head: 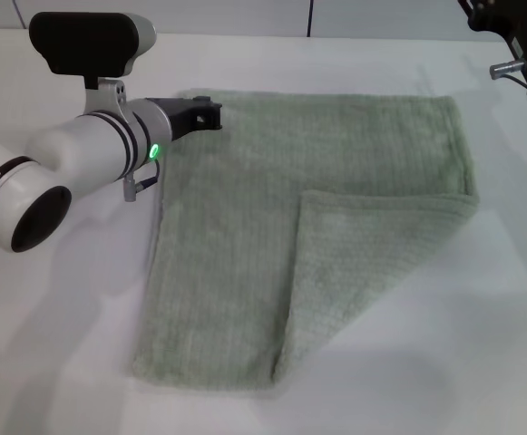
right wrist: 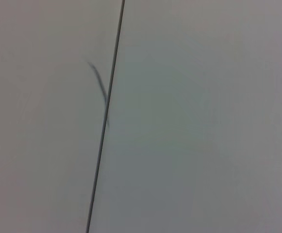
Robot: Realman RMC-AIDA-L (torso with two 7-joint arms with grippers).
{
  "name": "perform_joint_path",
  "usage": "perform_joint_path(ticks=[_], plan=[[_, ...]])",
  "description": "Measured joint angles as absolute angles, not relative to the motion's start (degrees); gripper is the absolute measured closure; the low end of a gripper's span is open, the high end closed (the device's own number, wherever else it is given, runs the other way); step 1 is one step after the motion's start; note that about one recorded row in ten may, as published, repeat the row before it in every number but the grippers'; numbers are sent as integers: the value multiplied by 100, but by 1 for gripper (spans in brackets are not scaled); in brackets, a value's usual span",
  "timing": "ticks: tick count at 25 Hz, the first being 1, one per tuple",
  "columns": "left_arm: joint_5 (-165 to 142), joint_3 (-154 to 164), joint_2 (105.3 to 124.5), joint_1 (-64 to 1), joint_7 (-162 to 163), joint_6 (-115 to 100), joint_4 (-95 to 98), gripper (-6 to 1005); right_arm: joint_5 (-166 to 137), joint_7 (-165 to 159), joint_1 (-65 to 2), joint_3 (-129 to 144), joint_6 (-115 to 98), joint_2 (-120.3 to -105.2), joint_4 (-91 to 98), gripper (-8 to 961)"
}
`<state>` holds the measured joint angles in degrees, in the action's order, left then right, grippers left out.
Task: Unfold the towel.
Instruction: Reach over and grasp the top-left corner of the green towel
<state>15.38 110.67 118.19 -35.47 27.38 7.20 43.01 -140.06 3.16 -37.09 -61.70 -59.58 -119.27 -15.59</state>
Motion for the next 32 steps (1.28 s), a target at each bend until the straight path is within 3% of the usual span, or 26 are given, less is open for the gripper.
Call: perform_joint_path(ticks=[32], plan=[[1591,10923,11848,-3563,2469,999,4164,1001,-14010,317,-3718,-6170,-5950,-11926,-1570,221]])
